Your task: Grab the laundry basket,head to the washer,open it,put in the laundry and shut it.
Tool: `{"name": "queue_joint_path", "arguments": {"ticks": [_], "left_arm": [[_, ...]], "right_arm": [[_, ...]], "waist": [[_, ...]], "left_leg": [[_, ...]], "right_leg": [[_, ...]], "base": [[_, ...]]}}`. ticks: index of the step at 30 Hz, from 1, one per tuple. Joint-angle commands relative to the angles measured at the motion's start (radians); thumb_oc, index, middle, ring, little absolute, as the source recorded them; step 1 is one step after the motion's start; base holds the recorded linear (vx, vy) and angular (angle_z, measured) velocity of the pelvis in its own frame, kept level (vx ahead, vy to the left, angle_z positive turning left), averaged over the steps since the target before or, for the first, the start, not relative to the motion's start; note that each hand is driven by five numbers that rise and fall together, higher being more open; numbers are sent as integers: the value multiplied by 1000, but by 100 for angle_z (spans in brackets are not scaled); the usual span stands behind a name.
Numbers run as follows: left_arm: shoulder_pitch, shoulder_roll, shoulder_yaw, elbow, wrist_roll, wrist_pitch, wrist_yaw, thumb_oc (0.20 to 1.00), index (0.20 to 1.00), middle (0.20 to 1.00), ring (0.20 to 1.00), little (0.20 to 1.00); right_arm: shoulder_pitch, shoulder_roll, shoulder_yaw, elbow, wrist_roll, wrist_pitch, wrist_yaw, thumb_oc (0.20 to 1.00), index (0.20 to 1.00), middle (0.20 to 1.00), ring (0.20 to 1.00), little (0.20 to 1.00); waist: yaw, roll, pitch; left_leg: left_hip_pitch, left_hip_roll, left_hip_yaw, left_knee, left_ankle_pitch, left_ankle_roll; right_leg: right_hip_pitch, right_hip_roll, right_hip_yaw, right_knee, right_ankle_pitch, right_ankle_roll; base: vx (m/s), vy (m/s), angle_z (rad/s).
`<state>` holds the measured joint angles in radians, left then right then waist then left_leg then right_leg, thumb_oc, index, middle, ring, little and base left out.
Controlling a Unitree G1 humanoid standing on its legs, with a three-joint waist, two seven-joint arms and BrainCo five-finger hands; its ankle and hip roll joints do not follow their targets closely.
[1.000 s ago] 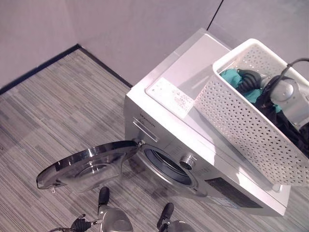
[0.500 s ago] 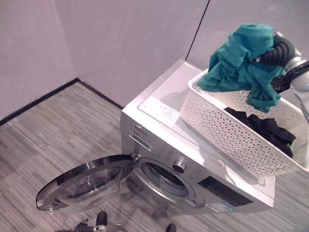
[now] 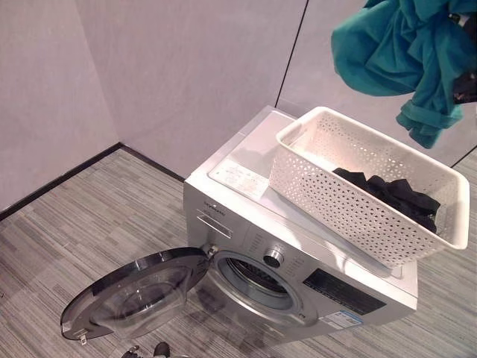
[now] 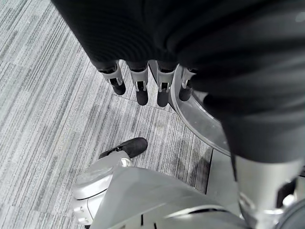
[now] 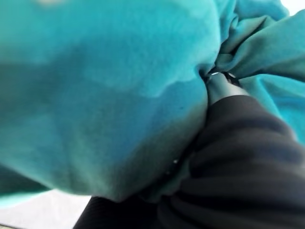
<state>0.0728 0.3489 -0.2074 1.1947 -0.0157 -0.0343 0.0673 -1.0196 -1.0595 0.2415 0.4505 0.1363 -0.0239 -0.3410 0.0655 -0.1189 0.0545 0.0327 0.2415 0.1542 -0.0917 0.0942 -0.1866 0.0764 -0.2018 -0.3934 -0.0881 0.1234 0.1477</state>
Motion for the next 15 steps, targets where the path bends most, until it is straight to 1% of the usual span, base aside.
{"name": "queue_joint_path", "arguments": {"ticks": [1, 2, 3, 6, 7, 8, 10, 11, 12, 14, 15], "left_arm": [[-60, -20, -78, 34, 37, 1, 16, 1000, 1000, 1000, 1000, 1000], [-61, -22, -72, 15, 37, -2, 21, 1000, 1000, 1000, 1000, 1000], [-61, -19, -74, 14, 37, -1, 21, 1000, 1000, 1000, 1000, 1000], [-62, -21, -65, 0, 52, -4, 24, 1000, 1000, 1000, 1000, 1000], [-61, -26, -57, -1, 63, -3, 30, 1000, 1000, 1000, 1000, 1000], [-61, -23, -60, -1, 65, -3, 30, 1000, 1000, 1000, 1000, 1000], [-58, -26, -51, 2, 75, -1, 31, 1000, 1000, 1000, 1000, 1000], [-58, -24, -52, 2, 76, -1, 31, 1000, 1000, 1000, 1000, 1000], [-53, -32, -33, 9, 82, 1, 29, 1000, 1000, 1000, 1000, 1000], [-48, -35, -25, 19, 89, 4, 29, 1000, 1000, 1000, 1000, 1000], [-46, -38, -18, 27, 94, 3, 30, 1000, 1000, 1000, 1000, 1000]], "right_arm": [[-74, -38, -123, -23, -68, -10, -104, 200, 200, 200, 200, 200], [-32, -53, -172, -55, -97, -5, -132, 200, 200, 200, 200, 200], [-21, -53, -183, -61, -99, -2, -132, 200, 200, 200, 200, 200], [84, -105, -285, -127, -199, 26, -169, 200, 200, 200, 200, 200], [152, -121, -348, -157, -228, 35, -186, 200, 200, 200, 200, 200], [169, -119, -363, -165, -230, 36, -185, 200, 200, 200, 200, 200], [248, -129, -440, -212, -255, 43, -195, 200, 200, 200, 200, 200], [263, -126, -454, -221, -257, 44, -193, 200, 200, 200, 200, 200], [355, -126, -525, -265, -290, 54, -188, 200, 200, 200, 200, 200], [447, -104, -603, -313, -303, 58, -188, 200, 200, 200, 200, 200], [513, -79, -652, -345, -316, 60, -184, 200, 200, 200, 200, 200]], "waist": [[25, -8, 26], [22, -2, 27], [24, -5, 27], [14, 3, 22], [2, 8, 18], [5, 5, 17], [-8, 8, 13], [-5, 6, 12], [-23, 13, 8], [-28, 13, 4], [-32, 13, 2]], "left_leg": [[57, -83, -30, 18, -141, 138], [62, -86, -32, 20, -150, 140], [59, -88, -33, 20, -146, 142], [67, -97, -33, 21, -159, 147], [66, -107, -31, 20, -159, 153], [65, -108, -31, 20, -160, 153], [69, -116, -25, 22, -165, 158], [69, -116, -24, 22, -166, 159], [74, -123, -18, 21, -172, 164], [79, -130, -9, 20, -176, 168], [83, -136, -1, 20, -180, 172]], "right_leg": [[17, -31, -18, 74, -108, 22], [21, -33, -17, 76, -109, 26], [20, -35, -18, 75, -105, 25], [22, -42, -14, 73, -101, 34], [18, -50, -11, 67, -90, 36], [19, -51, -11, 67, -90, 37], [14, -56, -4, 65, -82, 41], [14, -57, -4, 65, -81, 42], [9, -63, 4, 63, -73, 47], [5, -69, 13, 59, -65, 50], [2, -73, 20, 56, -59, 53]], "base": [[11, 54, 2], [-3, 44, 3], [7, 48, 3], [-1, 62, 1], [-16, 67, 0], [-17, 71, 0], [-2, 46, -2], [-6, 64, -10], [-5, 66, -14], [-10, 77, -14], [-11, 61, -20]]}}
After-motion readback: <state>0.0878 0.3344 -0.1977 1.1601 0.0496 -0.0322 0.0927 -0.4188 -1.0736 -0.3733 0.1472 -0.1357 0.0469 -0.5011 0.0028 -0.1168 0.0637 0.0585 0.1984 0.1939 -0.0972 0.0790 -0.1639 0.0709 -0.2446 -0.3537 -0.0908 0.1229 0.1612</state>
